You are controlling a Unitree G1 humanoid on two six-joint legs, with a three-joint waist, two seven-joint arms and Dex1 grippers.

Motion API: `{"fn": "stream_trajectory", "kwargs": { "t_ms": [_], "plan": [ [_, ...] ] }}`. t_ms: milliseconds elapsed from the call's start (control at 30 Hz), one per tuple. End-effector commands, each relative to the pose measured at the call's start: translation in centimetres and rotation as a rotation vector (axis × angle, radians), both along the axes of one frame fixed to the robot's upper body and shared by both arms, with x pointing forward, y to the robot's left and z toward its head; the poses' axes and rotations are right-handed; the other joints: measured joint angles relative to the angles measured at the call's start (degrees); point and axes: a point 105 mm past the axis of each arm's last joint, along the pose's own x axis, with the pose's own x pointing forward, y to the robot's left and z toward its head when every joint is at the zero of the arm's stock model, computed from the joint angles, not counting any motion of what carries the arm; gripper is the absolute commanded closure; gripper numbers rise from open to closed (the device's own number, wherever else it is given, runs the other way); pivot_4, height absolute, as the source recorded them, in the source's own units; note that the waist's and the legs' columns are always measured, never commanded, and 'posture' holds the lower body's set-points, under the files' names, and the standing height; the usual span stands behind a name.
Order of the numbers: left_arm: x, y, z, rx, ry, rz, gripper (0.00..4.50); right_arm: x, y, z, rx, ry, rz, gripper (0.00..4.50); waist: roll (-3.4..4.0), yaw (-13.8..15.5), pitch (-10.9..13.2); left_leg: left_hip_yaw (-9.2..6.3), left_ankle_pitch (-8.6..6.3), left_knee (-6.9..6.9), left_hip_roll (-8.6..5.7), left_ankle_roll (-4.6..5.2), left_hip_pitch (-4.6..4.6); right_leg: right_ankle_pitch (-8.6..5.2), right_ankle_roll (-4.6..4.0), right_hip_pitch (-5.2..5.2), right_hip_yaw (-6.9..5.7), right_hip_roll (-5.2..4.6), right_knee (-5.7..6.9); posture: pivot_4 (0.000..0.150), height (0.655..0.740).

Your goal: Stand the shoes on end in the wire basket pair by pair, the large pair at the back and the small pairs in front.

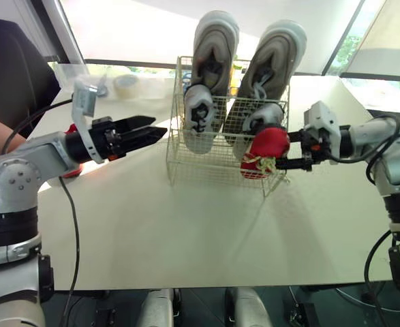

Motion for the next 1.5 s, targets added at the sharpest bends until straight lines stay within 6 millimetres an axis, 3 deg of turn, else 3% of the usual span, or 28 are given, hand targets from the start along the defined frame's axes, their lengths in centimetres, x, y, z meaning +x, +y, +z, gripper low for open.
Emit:
{"fn": "stream_trajectory", "kwargs": {
  "t_ms": [33,233,367,467,567,700,933,1167,1500],
  "plan": [
    [-0.4,-0.1,1.3,-0.006,-0.070,-0.001,0.00,-0.8,-1.2,3.0,0.006,-0.102,-0.042,0.03,0.01,0.04,0.01,0.01,0.00,0.00,0.00,0.00,0.00,0.00,0.00,-0.01,0.00,0.00,0.00,0.150,0.7400],
    [-0.4,0.2,1.2,-0.004,-0.067,0.020,0.00,-2.3,-3.1,4.5,-0.033,-0.179,-0.117,0.03,0.00,0.18,0.01,-0.01,-0.01,-0.01,0.00,-0.01,-0.03,0.00,0.00,-0.02,0.00,-0.01,-0.01,0.150,0.7400],
    [0.2,1.7,1.0,0.030,-0.077,0.117,0.00,-3.6,-5.1,5.6,-0.094,-0.244,-0.204,0.03,0.02,0.11,0.02,-0.01,-0.01,-0.03,0.00,-0.01,-0.02,-0.01,-0.01,-0.05,0.01,-0.01,0.00,0.150,0.7400],
    [1.7,3.9,0.9,0.081,-0.098,0.290,0.00,-4.4,-5.7,7.3,-0.086,-0.302,-0.233,0.03,0.02,0.02,0.02,0.01,-0.01,-0.03,0.00,-0.01,-0.03,-0.01,-0.01,-0.08,0.02,-0.01,0.00,0.150,0.7400],
    [4.1,7.5,1.1,0.116,-0.107,0.555,0.00,-5.2,-3.9,9.7,-0.017,-0.372,-0.179,0.03,0.02,-0.19,0.02,0.01,-0.07,-0.06,0.03,-0.12,0.01,-0.01,-0.02,-0.09,0.03,-0.01,0.00,0.150,0.7400],
    [6.5,12.7,1.4,0.177,-0.057,0.902,0.00,-6.7,0.5,11.8,0.090,-0.406,0.007,0.03,-0.01,-0.08,0.03,-0.04,-0.07,-0.08,0.05,-0.13,-0.01,0.00,-0.03,-0.18,0.04,0.01,0.06,0.150,0.7400],
    [8.0,20.9,-0.4,0.221,0.065,1.261,0.00,-7.8,4.5,12.1,0.156,-0.389,0.184,0.03,-0.09,0.33,0.03,0.01,-0.08,-0.08,0.01,-0.12,-0.17,0.02,-0.02,-0.28,0.03,-0.03,0.02,0.150,0.7400],
    [9.3,22.9,-3.1,0.204,0.115,1.261,0.00,-8.1,4.9,11.7,0.162,-0.371,0.185,0.03,-0.20,0.67,0.07,0.22,-0.08,-0.08,0.02,-0.13,-0.19,0.03,-0.01,-0.33,0.01,-0.03,0.06,0.150,0.7400],
    [10.2,22.8,-7.4,0.178,0.205,1.277,0.00,-8.7,4.8,11.6,0.162,-0.357,0.149,0.03,-0.23,1.39,0.06,0.30,-0.08,-0.08,0.05,-0.13,-0.19,0.04,-0.03,-0.39,0.01,-0.03,0.07,0.150,0.7400]
  ]
}}
